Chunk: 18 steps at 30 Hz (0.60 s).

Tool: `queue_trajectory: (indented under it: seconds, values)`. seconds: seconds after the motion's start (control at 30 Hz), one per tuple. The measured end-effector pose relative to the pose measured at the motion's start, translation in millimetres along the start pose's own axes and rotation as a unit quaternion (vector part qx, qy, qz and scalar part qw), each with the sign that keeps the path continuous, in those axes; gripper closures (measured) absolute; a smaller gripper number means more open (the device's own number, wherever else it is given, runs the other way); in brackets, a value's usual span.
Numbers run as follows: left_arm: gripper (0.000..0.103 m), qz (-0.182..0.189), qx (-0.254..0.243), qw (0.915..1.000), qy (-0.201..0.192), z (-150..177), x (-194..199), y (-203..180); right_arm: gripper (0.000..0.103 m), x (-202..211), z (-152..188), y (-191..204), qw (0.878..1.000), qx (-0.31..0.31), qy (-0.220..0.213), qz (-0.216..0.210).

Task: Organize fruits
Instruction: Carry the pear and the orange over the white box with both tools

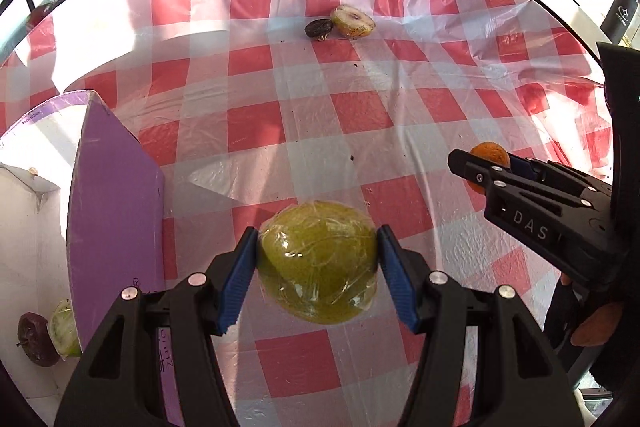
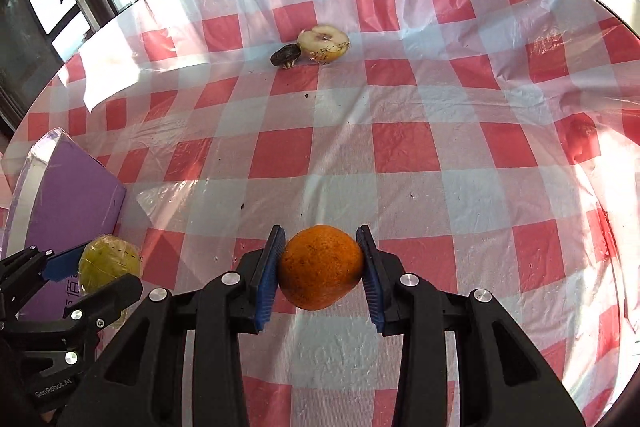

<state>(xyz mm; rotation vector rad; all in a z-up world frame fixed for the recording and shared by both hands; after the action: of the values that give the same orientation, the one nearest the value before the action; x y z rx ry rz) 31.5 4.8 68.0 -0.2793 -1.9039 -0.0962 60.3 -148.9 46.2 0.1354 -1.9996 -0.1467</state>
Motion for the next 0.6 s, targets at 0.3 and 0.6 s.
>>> queue_trajectory:
  seconds: [0.3, 0.6]
  values:
    - [0.043, 0.011, -0.039, 0.9987, -0.03, 20.9, 42.8, -0.1, 0.067, 38.7, 15.6, 24.2, 1.0, -0.007, -0.025, 0.01]
    - [0.043, 0.024, -0.071, 0.9939, -0.081, 25.8, 82.7, 4.6, 0.067, 67.9, 34.2, 42.3, 0.998, -0.021, -0.047, 0.026]
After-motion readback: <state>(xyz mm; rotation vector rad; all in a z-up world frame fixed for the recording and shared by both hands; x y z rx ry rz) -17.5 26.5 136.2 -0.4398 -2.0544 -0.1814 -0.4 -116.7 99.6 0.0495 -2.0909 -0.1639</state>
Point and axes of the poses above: each gripper's, at about its wrist camera, not at the fingertips, and x roughly against the way its jaws point, y to its left, z to its underside, the point moved 3 cm from there along -x, roughly the way its jaws point, and after that the axes turned 7 degrees about y, right-handed, at the moved point
